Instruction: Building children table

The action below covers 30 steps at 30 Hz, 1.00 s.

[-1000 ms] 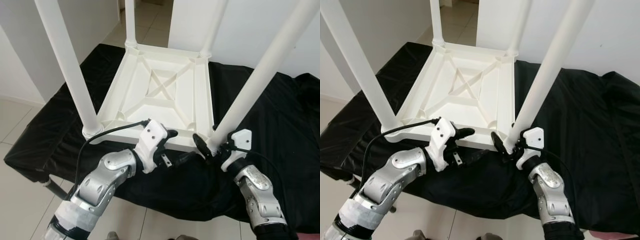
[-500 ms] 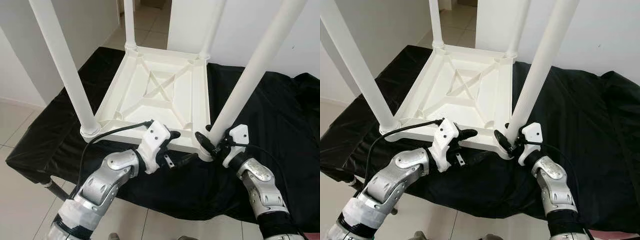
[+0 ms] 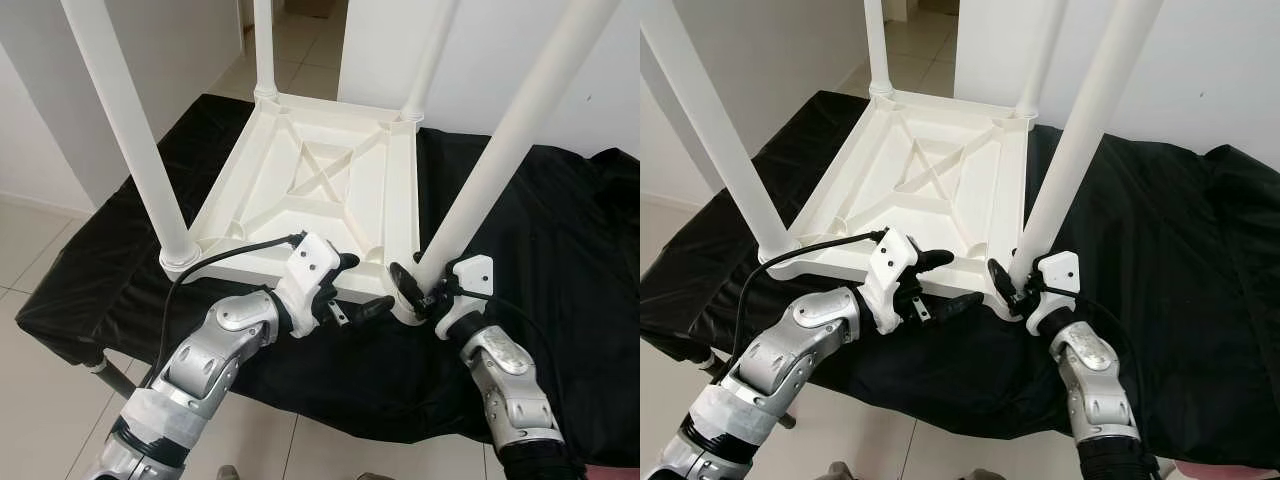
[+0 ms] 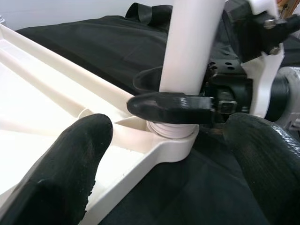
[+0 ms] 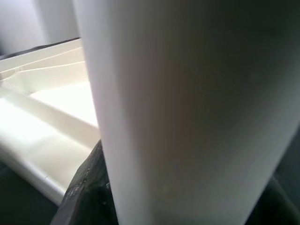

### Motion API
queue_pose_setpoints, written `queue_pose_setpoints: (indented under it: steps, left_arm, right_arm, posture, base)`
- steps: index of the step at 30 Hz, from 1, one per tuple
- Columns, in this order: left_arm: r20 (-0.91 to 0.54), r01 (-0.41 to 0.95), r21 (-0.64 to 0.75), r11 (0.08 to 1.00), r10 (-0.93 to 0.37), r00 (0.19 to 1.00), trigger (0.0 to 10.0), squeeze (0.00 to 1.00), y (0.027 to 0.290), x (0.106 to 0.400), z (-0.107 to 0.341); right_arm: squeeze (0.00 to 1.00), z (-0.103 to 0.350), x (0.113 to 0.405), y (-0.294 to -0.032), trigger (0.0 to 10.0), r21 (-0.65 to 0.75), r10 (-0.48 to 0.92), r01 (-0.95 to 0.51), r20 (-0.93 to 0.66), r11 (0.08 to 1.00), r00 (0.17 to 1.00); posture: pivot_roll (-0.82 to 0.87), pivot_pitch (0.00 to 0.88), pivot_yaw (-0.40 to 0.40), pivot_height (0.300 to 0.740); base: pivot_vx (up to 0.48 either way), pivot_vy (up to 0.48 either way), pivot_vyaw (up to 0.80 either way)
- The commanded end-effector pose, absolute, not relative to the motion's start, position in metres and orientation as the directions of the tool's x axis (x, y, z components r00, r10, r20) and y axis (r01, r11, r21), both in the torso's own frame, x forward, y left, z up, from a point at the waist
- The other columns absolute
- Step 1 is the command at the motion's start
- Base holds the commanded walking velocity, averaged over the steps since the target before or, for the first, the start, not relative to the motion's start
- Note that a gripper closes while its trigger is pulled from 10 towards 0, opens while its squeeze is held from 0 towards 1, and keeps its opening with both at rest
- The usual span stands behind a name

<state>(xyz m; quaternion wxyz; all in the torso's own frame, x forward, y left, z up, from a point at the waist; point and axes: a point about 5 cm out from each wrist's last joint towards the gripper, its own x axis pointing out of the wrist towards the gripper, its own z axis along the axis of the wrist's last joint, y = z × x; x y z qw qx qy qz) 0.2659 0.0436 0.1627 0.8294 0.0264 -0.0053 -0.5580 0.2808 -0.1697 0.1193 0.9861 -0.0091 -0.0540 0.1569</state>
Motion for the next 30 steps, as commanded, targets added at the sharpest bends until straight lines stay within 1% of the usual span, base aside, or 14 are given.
queue_pose_setpoints:
  steps: [1, 3, 4, 5, 6, 8, 10, 11, 15, 18, 19, 25, 29, 30]
  left_arm:
    - [-0.028, 0.947, 0.059, 0.315, -0.948, 0.317, 10.0, 0.0, 0.042, 0.264, 0.162]
    - [-0.027, 0.947, 0.056, 0.316, -0.948, 0.317, 10.0, 0.0, 0.041, 0.264, 0.162]
    - [-0.027, 0.947, 0.056, 0.316, -0.948, 0.317, 10.0, 0.0, 0.041, 0.264, 0.162]
    - [-0.025, 0.947, 0.055, 0.317, -0.948, 0.318, 10.0, 0.0, 0.041, 0.264, 0.162]
    - [-0.025, 0.947, 0.055, 0.317, -0.948, 0.318, 10.0, 0.0, 0.041, 0.264, 0.162]
    - [-0.023, 0.946, 0.054, 0.319, -0.947, 0.321, 10.0, 0.0, 0.041, 0.265, 0.162]
    - [-0.017, 0.945, 0.041, 0.323, -0.946, 0.324, 10.0, 0.0, 0.04, 0.264, 0.161]
    - [-0.017, 0.946, 0.038, 0.323, -0.946, 0.324, 10.0, 0.0, 0.04, 0.263, 0.16]
    - [-0.015, 0.947, 0.035, 0.32, -0.947, 0.321, 10.0, 0.0, 0.039, 0.263, 0.16]
    - [-0.015, 0.949, 0.036, 0.314, -0.949, 0.315, 10.0, 0.0, 0.038, 0.263, 0.161]
    - [-0.016, 0.95, 0.039, 0.31, -0.95, 0.31, 10.0, 0.0, 0.038, 0.264, 0.161]
    - [-0.017, 0.951, 0.042, 0.307, -0.951, 0.308, 10.0, 0.0, 0.038, 0.264, 0.161]
    - [-0.008, 0.96, 0.05, 0.277, -0.961, 0.278, 10.0, 0.0, 0.035, 0.266, 0.167]
    - [-0.016, 0.96, 0.055, 0.275, -0.961, 0.276, 10.0, 0.0, 0.034, 0.269, 0.169]
  right_arm:
    - [0.0, 0.113, 0.278, -0.176, 10.0, -0.016, 0.208, -0.208, 0.071, 0.978, 0.975]
    - [0.0, 0.11, 0.274, -0.175, 10.0, 0.018, 0.089, -0.09, 0.064, 0.996, 0.994]
    - [0.0, 0.11, 0.274, -0.175, 10.0, 0.018, 0.089, -0.09, 0.064, 0.996, 0.994]
    - [0.0, 0.107, 0.272, -0.176, 10.0, 0.037, 0.008, -0.01, 0.051, 0.999, 0.999]
    - [0.0, 0.107, 0.272, -0.176, 10.0, 0.037, 0.008, -0.01, 0.051, 0.999, 0.999]
    - [0.0, 0.105, 0.27, -0.176, 10.0, 0.054, -0.049, 0.047, 0.035, 0.997, 0.998]
    - [0.0, 0.102, 0.266, -0.169, 10.0, 0.091, -0.156, 0.154, 0.022, 0.984, 0.987]
    - [0.0, 0.102, 0.265, -0.163, 10.0, 0.115, -0.174, 0.17, 0.02, 0.979, 0.985]
    - [0.0, 0.103, 0.265, -0.158, 10.0, 0.129, -0.18, 0.176, 0.019, 0.976, 0.983]
    - [0.0, 0.106, 0.265, -0.15, 10.0, 0.151, -0.152, 0.145, 0.04, 0.978, 0.988]
    - [1.0, 0.107, 0.264, -0.149, 10.0, 0.144, -0.13, 0.12, 0.057, 0.982, 0.99]
    - [1.0, 0.109, 0.263, -0.148, 10.0, 0.136, -0.123, 0.114, 0.065, 0.984, 0.99]
    - [1.0, 0.119, 0.265, -0.155, 10.0, 0.099, -0.061, 0.05, 0.106, 0.994, 0.992]
    - [0.0, 0.123, 0.266, -0.159, 10.0, 0.085, -0.031, 0.021, 0.118, 0.996, 0.992]
  posture:
    - [-0.07, 0.0, -0.035, 0.74]
    - [-0.07, 0.0, -0.034, 0.74]
    - [-0.07, 0.0, -0.034, 0.74]
    - [-0.07, 0.0, -0.038, 0.74]
    - [-0.07, 0.0, -0.038, 0.74]
    - [-0.09, 0.003, -0.041, 0.74]
    - [-0.09, 0.001, -0.04, 0.74]
    - [-0.09, 0.003, -0.038, 0.74]
    - [-0.09, 0.004, -0.038, 0.74]
    - [-0.09, 0.001, -0.033, 0.74]
    - [-0.1, 0.002, -0.028, 0.74]
    - [-0.1, 0.0, -0.029, 0.74]
    - [-0.11, 0.04, -0.038, 0.74]
    - [-0.11, 0.063, -0.036, 0.74]
  base:
    - [0.0, 0.0, 0.0]
    - [0.0, 0.0, 0.0]
    - [0.0, 0.0, 0.0]
    - [0.0, 0.0, 0.0]
    - [0.0, 0.0, 0.0]
    - [0.0, 0.0, 0.0]
    - [0.0, 0.0, 0.0]
    - [0.0, 0.0, 0.0]
    - [0.0, 0.0, 0.0]
    - [0.0, 0.0, 0.0]
    - [0.0, 0.0, 0.0]
    - [0.0, 0.0, 0.0]
    - [0.0, 0.0, 0.0]
    - [0.0, 0.0, 0.0]
